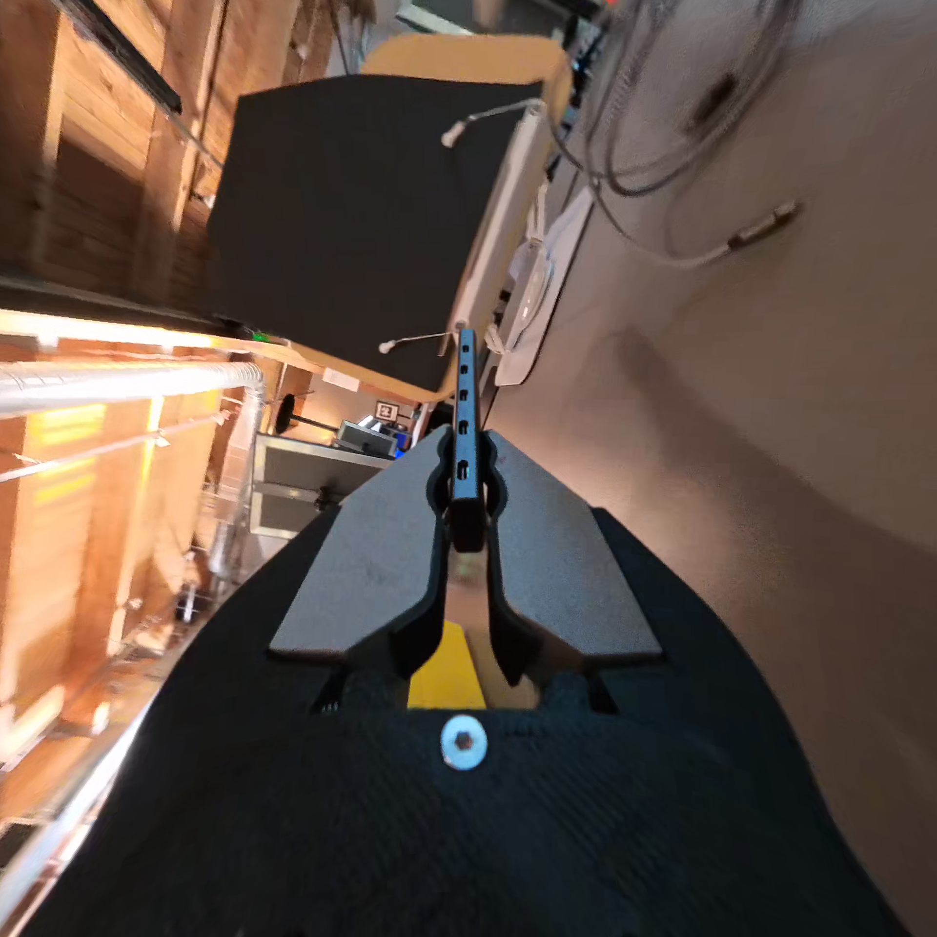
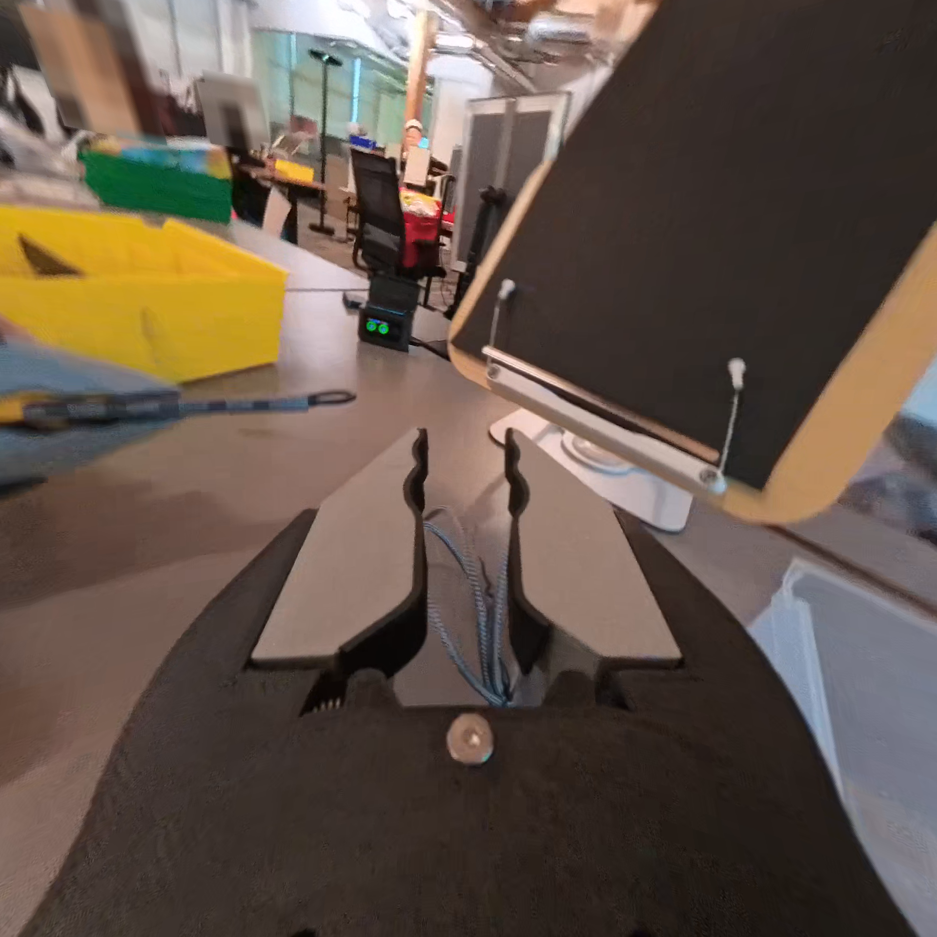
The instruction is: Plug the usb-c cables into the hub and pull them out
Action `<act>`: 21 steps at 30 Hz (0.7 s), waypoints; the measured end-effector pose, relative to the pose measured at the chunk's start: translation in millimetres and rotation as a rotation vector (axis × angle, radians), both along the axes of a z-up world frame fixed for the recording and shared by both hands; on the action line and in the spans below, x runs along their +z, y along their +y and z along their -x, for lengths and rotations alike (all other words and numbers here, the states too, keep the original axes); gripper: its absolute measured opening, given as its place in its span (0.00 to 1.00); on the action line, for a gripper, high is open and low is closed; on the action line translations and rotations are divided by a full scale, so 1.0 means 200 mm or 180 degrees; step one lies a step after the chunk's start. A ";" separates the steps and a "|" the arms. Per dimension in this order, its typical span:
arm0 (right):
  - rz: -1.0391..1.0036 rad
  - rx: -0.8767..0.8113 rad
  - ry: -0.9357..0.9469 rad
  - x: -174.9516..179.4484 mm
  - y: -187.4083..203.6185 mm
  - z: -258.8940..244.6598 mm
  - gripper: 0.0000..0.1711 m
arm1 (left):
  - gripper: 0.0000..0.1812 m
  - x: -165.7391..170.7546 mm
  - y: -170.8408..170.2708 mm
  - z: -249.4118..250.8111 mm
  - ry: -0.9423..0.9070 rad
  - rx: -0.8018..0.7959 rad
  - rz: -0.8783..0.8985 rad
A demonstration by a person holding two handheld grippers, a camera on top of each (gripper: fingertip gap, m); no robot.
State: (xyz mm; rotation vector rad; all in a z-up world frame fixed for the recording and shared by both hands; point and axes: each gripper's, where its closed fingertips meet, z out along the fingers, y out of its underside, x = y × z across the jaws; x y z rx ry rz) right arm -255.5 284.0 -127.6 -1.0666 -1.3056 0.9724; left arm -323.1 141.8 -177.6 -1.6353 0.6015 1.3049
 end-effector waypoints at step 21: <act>0.0333 0.1214 -0.1006 -0.31 -0.31 -0.01 0.19 | 0.04 -0.28 0.05 -0.08 -0.0786 -0.0587 0.0503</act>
